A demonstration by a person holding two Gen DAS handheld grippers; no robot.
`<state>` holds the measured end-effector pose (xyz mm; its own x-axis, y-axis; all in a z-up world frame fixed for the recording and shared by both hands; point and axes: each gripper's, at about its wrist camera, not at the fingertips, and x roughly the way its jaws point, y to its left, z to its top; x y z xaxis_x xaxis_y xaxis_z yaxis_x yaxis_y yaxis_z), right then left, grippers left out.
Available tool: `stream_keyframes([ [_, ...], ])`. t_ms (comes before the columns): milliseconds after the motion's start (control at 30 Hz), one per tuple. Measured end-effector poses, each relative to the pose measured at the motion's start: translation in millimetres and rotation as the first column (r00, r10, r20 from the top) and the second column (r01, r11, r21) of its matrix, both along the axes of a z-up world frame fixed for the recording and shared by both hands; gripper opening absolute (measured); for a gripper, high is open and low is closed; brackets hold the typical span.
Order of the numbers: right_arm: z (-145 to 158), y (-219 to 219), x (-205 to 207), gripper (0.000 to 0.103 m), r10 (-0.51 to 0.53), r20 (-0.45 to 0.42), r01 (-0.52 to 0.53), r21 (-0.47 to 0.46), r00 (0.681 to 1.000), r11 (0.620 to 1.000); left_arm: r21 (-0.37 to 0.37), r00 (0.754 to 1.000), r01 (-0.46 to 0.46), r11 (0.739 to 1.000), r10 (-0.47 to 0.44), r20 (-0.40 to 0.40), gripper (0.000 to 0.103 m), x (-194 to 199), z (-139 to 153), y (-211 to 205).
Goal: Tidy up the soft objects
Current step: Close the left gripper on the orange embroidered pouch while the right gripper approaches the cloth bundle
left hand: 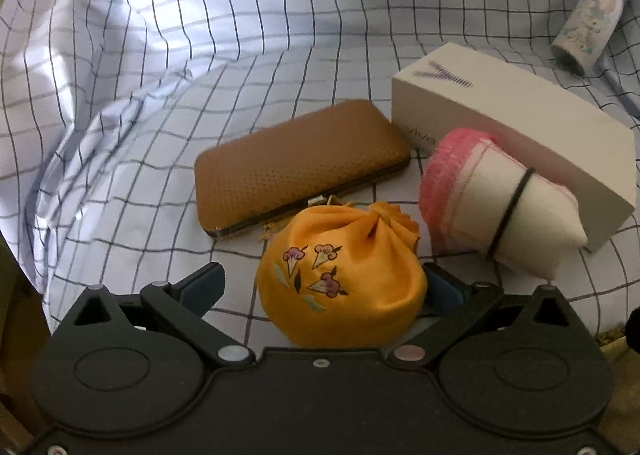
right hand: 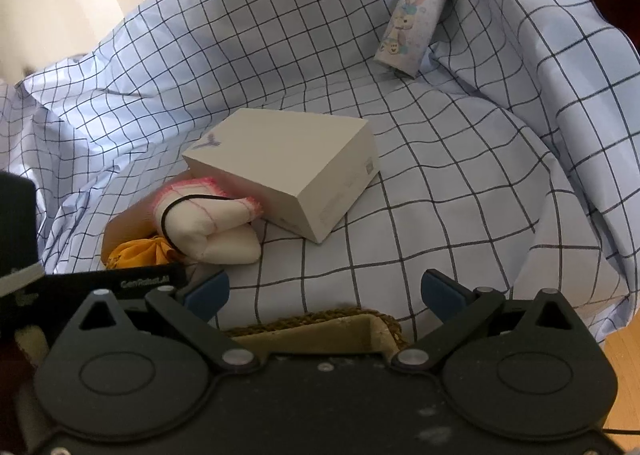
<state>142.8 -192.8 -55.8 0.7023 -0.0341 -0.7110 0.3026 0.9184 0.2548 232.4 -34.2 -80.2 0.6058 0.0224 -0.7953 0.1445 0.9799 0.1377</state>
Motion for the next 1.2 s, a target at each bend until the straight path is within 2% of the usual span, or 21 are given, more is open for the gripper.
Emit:
stream_keyframes([
  [433,-5.4,-1.3,2.4,0.103,0.055,0.009,-0.055,0.035,0.998,0.998,0.051,1.000,0.022,0.998,-0.022,-0.018,0.100,13.0,-6.7,-8.9],
  [800,-9.3,7.5,5.5,0.103,0.135,0.028,-0.136,0.047,0.990,0.990,-0.091,0.994,-0.018,0.996,0.008,-0.109,0.101,25.8,-11.7,10.6],
  [867,-9.8,6.4,5.5,0.103,0.144,0.028,-0.145,0.053,0.989,0.988,-0.091,0.995,-0.010,0.996,0.001,-0.103,0.099,24.4,-11.5,9.7],
  [1033,-11.3,4.3,5.9,0.103,0.146,0.026,-0.148,0.063,0.989,0.987,-0.108,0.996,0.025,0.994,-0.035,-0.088,0.081,19.7,-7.7,6.8],
  [1200,-11.8,4.6,6.3,0.103,0.140,0.021,-0.141,0.059,0.990,0.988,-0.098,0.996,0.052,0.994,-0.059,-0.065,0.071,14.9,-4.8,2.5],
])
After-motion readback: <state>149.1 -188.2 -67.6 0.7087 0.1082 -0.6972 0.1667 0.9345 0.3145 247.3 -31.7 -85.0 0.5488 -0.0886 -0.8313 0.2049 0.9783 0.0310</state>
